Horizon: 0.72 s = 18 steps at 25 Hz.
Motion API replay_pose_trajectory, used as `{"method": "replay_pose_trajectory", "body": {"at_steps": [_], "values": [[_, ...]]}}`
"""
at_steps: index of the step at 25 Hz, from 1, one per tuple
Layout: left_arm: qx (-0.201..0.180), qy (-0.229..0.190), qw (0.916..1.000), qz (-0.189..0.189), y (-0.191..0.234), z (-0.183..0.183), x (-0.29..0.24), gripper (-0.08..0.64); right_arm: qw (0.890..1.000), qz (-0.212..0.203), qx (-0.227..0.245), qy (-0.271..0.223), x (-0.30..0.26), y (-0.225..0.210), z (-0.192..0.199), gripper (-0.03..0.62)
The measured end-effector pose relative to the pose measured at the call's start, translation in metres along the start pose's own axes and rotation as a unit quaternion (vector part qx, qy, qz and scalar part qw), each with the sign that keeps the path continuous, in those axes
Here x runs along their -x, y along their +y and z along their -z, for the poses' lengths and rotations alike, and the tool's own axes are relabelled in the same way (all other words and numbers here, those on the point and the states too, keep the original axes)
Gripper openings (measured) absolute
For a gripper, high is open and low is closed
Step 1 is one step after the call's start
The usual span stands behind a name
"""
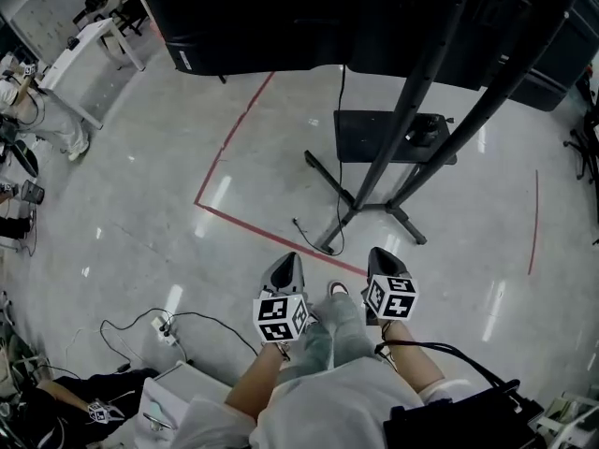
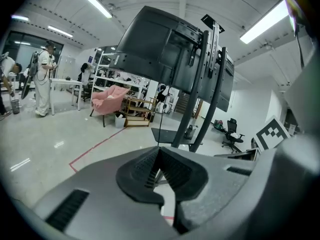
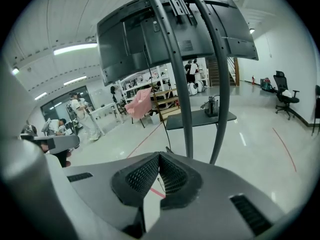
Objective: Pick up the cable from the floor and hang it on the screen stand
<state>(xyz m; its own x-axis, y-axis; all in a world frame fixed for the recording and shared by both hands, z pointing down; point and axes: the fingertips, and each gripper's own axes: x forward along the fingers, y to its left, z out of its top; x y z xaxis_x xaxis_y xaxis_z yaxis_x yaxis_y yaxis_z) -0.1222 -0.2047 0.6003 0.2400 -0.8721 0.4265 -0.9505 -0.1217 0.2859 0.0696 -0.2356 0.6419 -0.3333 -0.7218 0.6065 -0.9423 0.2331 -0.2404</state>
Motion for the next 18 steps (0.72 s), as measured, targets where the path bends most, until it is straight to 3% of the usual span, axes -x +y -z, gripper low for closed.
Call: {"method": "replay_pose_trajectory", "body": {"at_steps": [10,13,18], "values": [[-0.007,0.04,0.9992,-0.004,0.013,0.041,-0.071,0.002,0.999,-0.024,0.0,0.04,-0.078,-0.031,0.028,0.018],[-0.011,0.051,0.9986,-0.005,0.027,0.068,-0.092,0.003,0.998,-0.036,-0.024,0.046,-0.113,-0.038,0.047,0.02],[-0.012,0.056,0.9983,-0.007,0.056,0.134,-0.149,0.003,0.998,-0.055,-0.007,0.039,-0.187,-0.056,0.096,0.023]]}}
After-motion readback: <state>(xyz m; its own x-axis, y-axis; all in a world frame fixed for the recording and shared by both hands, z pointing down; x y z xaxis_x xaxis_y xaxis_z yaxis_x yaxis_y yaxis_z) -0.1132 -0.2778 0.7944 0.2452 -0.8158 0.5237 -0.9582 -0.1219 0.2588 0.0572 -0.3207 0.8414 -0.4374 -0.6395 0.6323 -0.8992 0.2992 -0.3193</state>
